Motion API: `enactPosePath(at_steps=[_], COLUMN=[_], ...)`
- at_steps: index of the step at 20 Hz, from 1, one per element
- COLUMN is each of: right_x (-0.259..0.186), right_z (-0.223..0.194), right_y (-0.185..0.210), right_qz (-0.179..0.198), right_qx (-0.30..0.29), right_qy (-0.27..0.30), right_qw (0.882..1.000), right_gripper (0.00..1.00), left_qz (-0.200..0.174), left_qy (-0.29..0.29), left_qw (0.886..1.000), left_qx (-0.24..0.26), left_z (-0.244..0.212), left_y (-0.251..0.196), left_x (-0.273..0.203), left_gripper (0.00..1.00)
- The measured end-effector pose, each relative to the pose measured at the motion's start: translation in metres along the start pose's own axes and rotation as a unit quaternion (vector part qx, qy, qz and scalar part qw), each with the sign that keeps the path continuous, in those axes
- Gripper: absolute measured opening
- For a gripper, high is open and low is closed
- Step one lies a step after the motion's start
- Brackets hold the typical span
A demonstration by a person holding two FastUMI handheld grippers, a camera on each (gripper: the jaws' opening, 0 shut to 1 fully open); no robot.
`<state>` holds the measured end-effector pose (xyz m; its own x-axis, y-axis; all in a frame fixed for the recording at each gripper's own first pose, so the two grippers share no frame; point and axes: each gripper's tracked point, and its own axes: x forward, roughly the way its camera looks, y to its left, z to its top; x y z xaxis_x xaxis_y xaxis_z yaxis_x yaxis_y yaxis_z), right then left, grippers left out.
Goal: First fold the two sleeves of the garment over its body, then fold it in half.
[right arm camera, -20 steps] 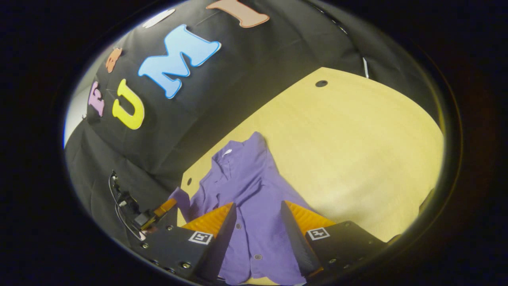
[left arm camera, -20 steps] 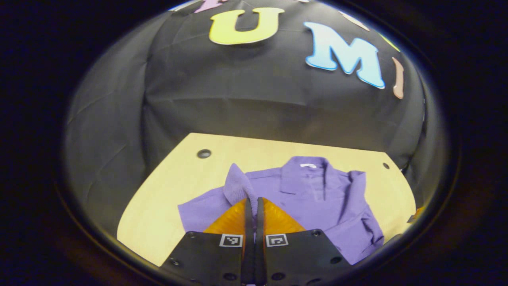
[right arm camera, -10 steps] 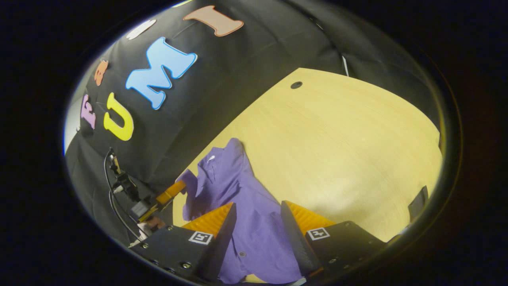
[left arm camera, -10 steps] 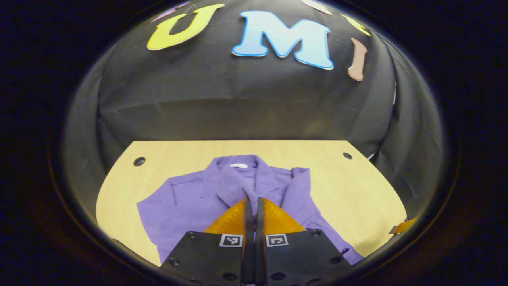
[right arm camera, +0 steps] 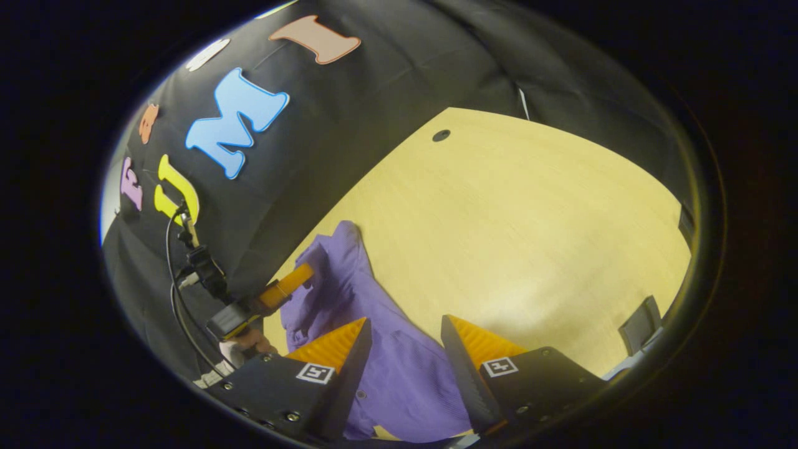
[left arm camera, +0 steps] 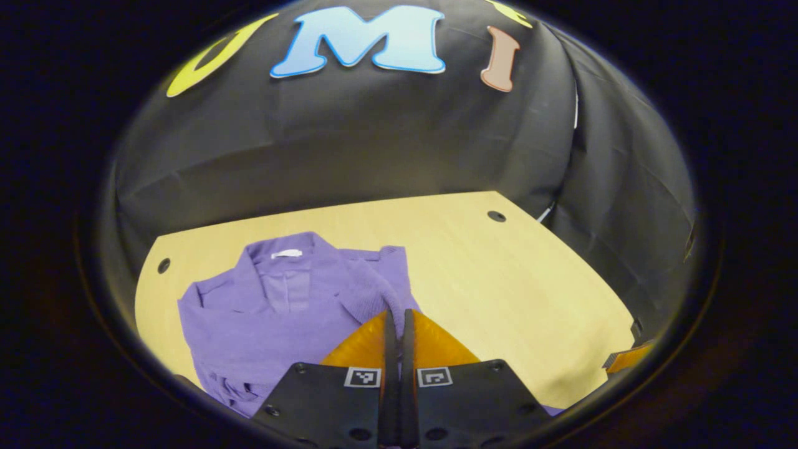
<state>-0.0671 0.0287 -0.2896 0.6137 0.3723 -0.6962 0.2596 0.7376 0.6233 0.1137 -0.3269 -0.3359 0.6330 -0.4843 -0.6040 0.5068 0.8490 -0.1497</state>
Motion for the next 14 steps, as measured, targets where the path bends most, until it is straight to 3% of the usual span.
enactPosePath(at_steps=[5,7,8,9,12,13,14], right_x=[-0.004,-0.003,-0.003,-0.002,0.001,0.001,0.003], right_z=[-0.008,-0.011,-0.013,-0.016,-0.023,-0.025,-0.028], right_y=[-0.011,-0.010,-0.011,-0.011,-0.009,-0.010,-0.010], right_qz=[-0.004,-0.004,-0.004,-0.003,0.000,0.000,-0.002], right_qx=[0.000,-0.005,-0.008,-0.010,-0.013,-0.016,-0.020], right_qy=[0.010,0.016,0.018,0.022,0.035,0.038,0.042], right_qw=[1.000,1.000,1.000,1.000,0.999,0.999,0.999], right_gripper=[0.71,0.71,0.71,0.71,0.71,0.71,0.71], left_qz=[0.007,-0.014,-0.017,-0.012,-0.009,-0.003,-0.004], left_qy=[0.033,0.039,0.042,0.040,0.040,0.038,0.035], left_qw=[0.999,0.999,0.999,0.999,0.999,0.999,0.999], left_qx=[0.024,0.016,0.013,0.016,0.018,0.020,0.017], left_z=[-0.020,-0.024,-0.026,-0.025,-0.028,-0.029,-0.030], left_y=[-0.010,-0.018,-0.019,-0.017,-0.011,-0.005,-0.002], left_x=[0.021,0.021,0.020,0.020,0.009,0.003,-0.003], left_gripper=[0.07,0.10,0.18,0.19,0.55,0.55,0.62])
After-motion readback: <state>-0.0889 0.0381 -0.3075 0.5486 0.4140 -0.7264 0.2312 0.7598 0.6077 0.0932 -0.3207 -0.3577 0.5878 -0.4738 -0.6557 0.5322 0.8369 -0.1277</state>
